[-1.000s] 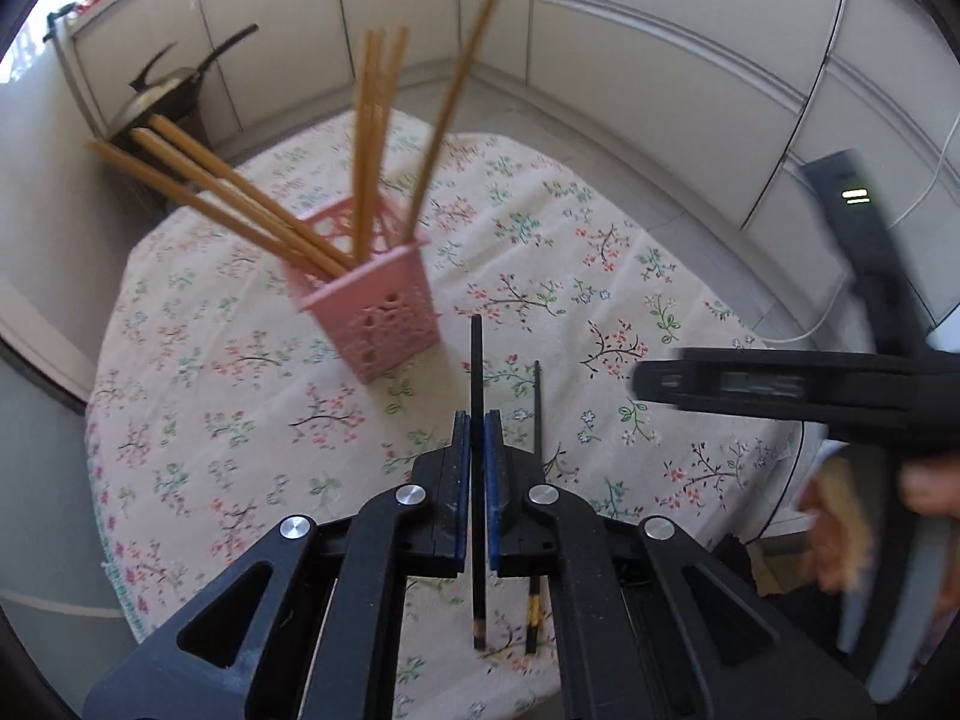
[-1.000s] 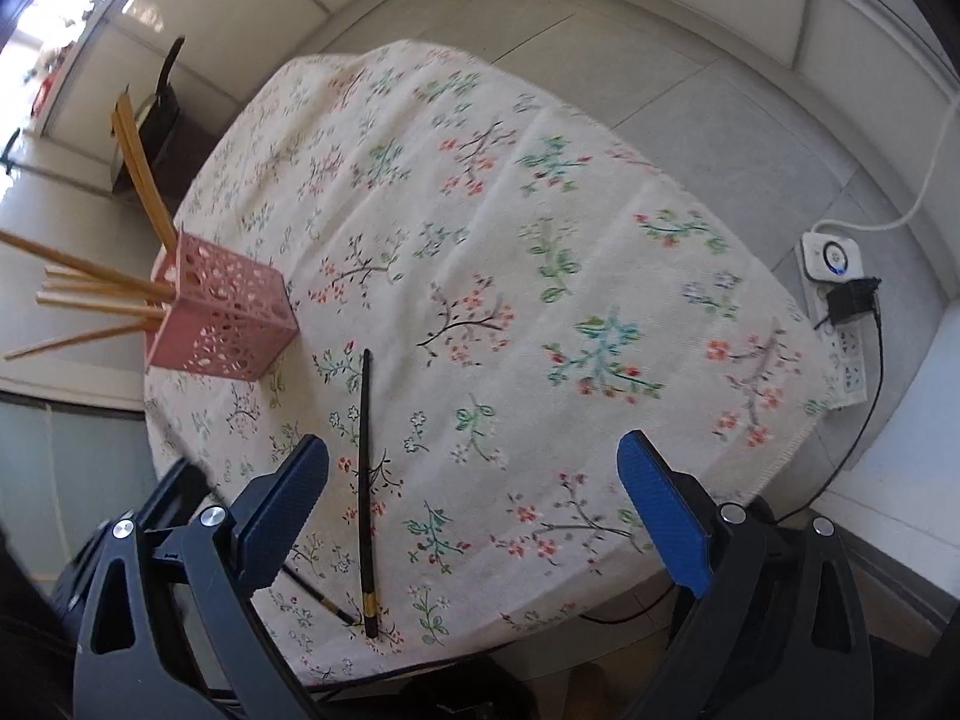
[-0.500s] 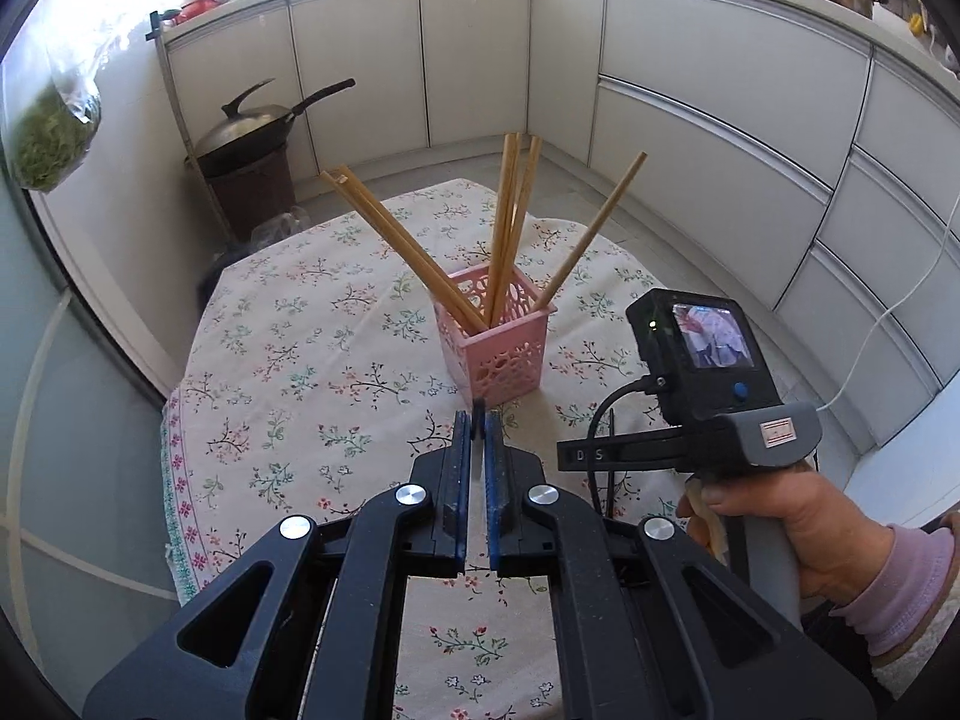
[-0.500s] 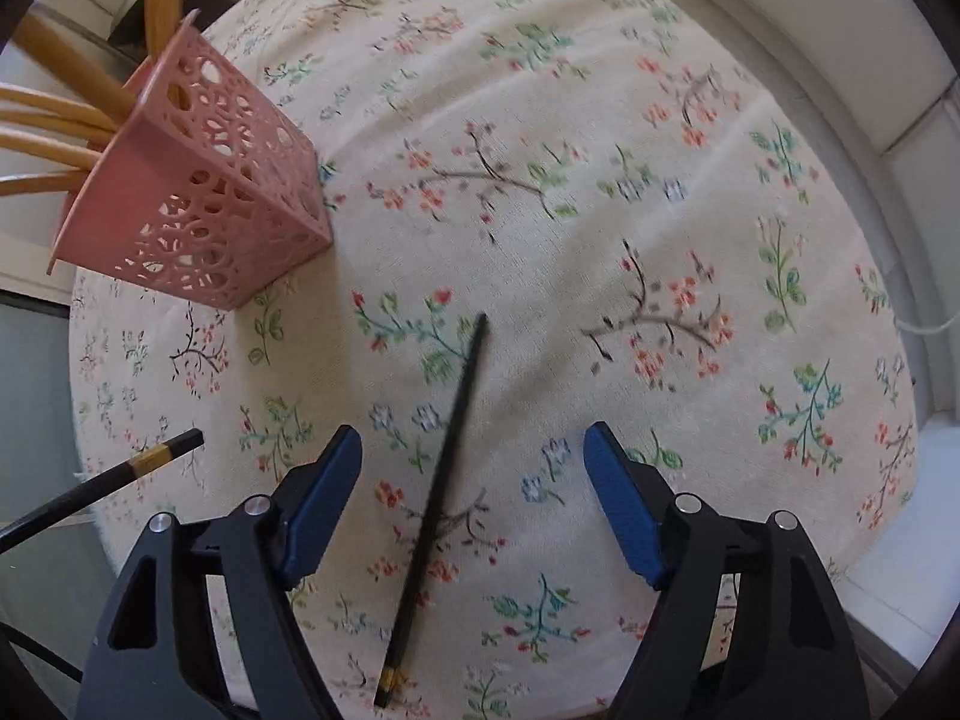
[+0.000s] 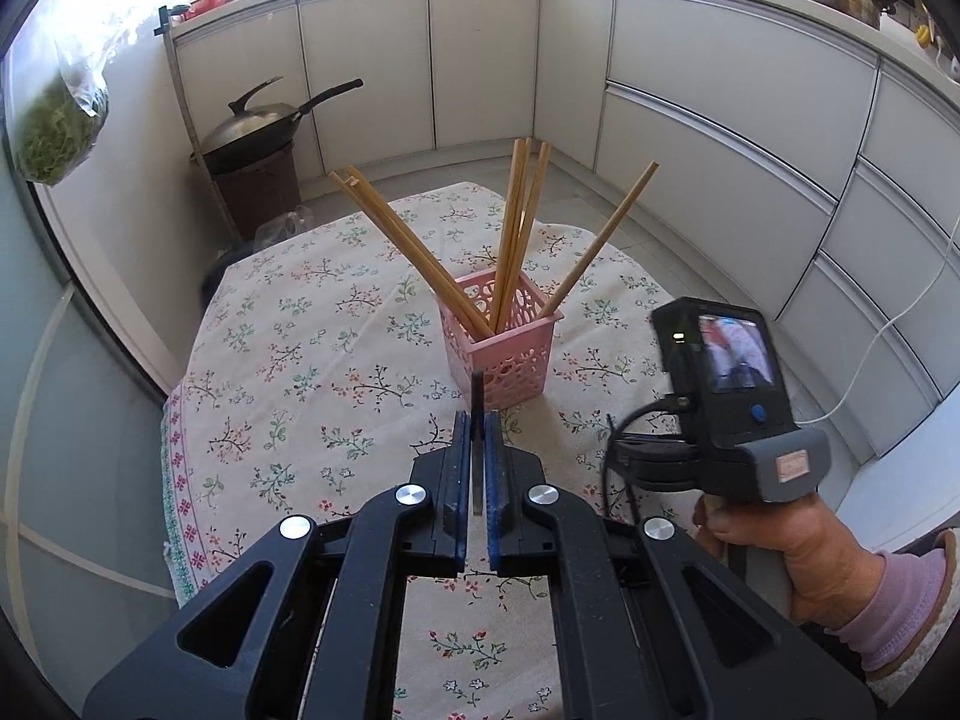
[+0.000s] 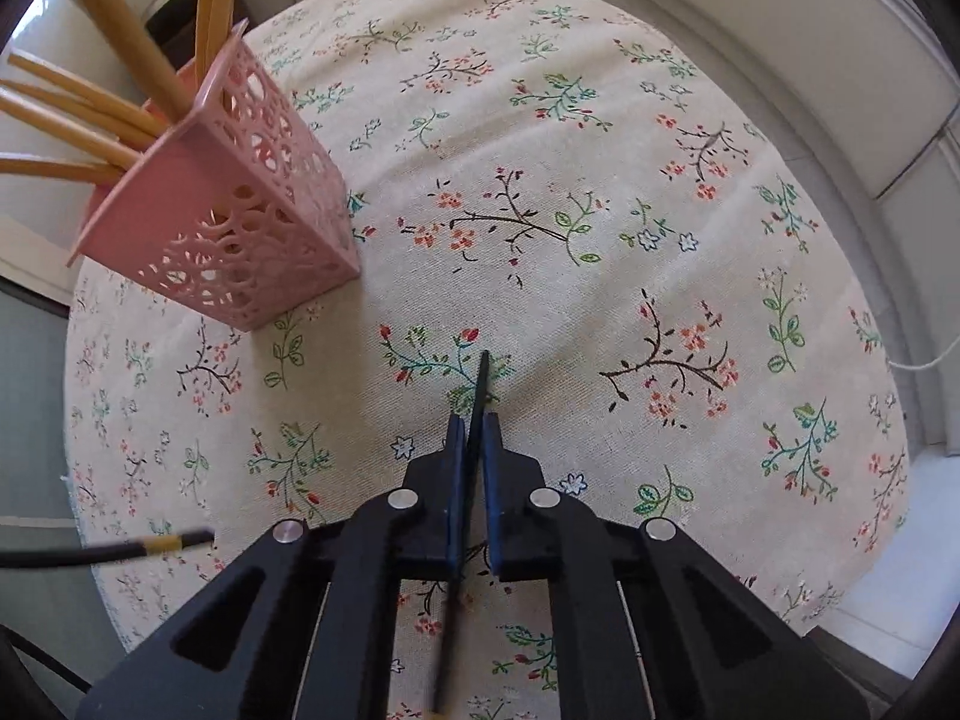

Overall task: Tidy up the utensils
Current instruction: 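Lift both black chopsticks over the pink holder and drop them in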

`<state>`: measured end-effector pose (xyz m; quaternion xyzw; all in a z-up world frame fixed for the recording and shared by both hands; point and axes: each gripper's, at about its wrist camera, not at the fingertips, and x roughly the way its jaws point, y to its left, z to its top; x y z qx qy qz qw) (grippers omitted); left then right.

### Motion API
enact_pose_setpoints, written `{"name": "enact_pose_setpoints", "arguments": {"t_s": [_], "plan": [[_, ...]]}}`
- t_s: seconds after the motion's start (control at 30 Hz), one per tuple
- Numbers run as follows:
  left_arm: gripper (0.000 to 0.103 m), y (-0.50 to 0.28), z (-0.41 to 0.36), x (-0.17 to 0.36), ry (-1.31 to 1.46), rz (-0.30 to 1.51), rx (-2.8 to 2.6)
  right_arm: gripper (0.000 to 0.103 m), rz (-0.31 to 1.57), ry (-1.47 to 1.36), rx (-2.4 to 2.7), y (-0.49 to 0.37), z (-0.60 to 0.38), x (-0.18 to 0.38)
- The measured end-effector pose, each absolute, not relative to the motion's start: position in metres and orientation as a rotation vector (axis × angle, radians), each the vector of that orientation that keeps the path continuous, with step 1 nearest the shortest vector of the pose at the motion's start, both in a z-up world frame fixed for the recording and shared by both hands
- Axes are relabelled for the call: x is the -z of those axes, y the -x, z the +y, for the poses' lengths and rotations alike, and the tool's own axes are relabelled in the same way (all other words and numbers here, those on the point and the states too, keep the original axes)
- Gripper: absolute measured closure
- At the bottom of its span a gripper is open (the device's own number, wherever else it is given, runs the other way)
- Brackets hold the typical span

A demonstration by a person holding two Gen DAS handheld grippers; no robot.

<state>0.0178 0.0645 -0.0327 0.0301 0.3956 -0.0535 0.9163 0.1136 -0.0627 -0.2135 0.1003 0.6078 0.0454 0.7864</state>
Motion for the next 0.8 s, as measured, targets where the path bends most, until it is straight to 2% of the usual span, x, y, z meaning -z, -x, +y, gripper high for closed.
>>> {"name": "enact_pose_setpoints", "arguments": {"t_s": [0.17,0.43,0.8], "plan": [[0.099,-0.016,0.068,0.028,-0.035,0.795,0.112,0.098,1.222,-0.264,-0.143,-0.092,-0.083,0.18],[0.099,-0.013,0.07,0.015,0.016,0.751,0.131,0.098,1.039,-0.29,-0.228,-0.052,-0.124,0.096],[0.099,-0.029,0.077,-0.041,0.155,0.595,0.118,0.098,0.873,-0.413,-0.291,-0.041,-0.158,0.035]]}}
